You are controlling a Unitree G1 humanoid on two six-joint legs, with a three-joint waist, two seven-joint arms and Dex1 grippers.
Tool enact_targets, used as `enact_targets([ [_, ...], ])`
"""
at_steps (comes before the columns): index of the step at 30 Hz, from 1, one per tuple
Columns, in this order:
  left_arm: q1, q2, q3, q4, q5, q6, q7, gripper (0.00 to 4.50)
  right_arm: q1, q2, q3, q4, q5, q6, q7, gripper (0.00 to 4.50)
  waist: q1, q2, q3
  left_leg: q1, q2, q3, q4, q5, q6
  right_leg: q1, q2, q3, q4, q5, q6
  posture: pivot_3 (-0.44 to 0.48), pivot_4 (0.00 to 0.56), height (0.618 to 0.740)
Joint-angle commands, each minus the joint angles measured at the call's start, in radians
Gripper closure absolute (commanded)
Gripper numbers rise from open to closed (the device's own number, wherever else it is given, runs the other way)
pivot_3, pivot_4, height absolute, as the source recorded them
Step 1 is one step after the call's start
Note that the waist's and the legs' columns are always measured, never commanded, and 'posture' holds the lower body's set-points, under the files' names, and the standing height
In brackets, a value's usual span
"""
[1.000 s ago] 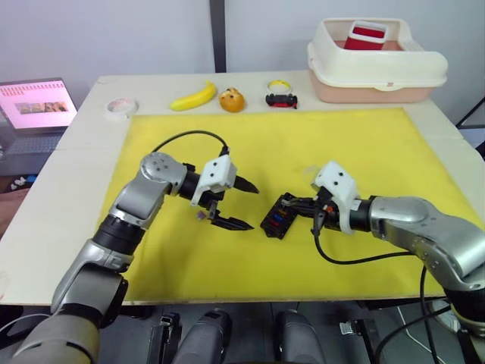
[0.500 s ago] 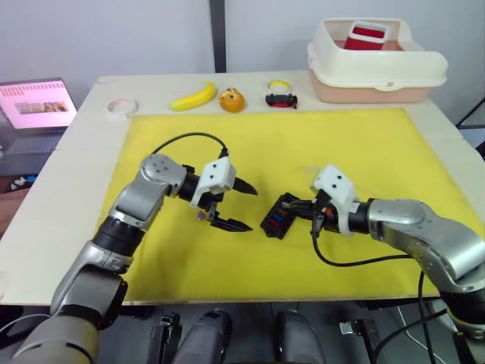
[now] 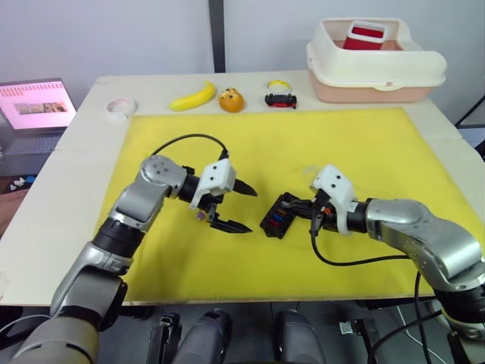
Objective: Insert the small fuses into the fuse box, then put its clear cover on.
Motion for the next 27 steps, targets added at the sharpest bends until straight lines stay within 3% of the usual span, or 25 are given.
enact_targets([
  [1, -0.004, 0.004, 0.001, -0.029, -0.003, -0.008, -0.002, 0.02, -0.024, 0.001, -0.036, -0.022, 0.001, 0.001, 0.009, 4.50, 0.000, 0.000, 0.000, 0.000, 0.000, 0.000, 0.000, 0.000, 0.000, 0.000, 0.000, 0.000, 0.000, 0.000, 0.000, 0.000, 0.150, 0.740],
  [27, -0.001, 0.011, 0.001, -0.036, 0.002, -0.010, -0.003, 0.02, -0.019, 0.017, -0.032, -0.030, -0.009, 0.017, 0.021, 4.50, 0.000, 0.000, 0.000, 0.000, 0.000, 0.000, 0.000, 0.000, 0.000, 0.000, 0.000, 0.000, 0.000, 0.000, 0.000, 0.000, 0.150, 0.740],
])
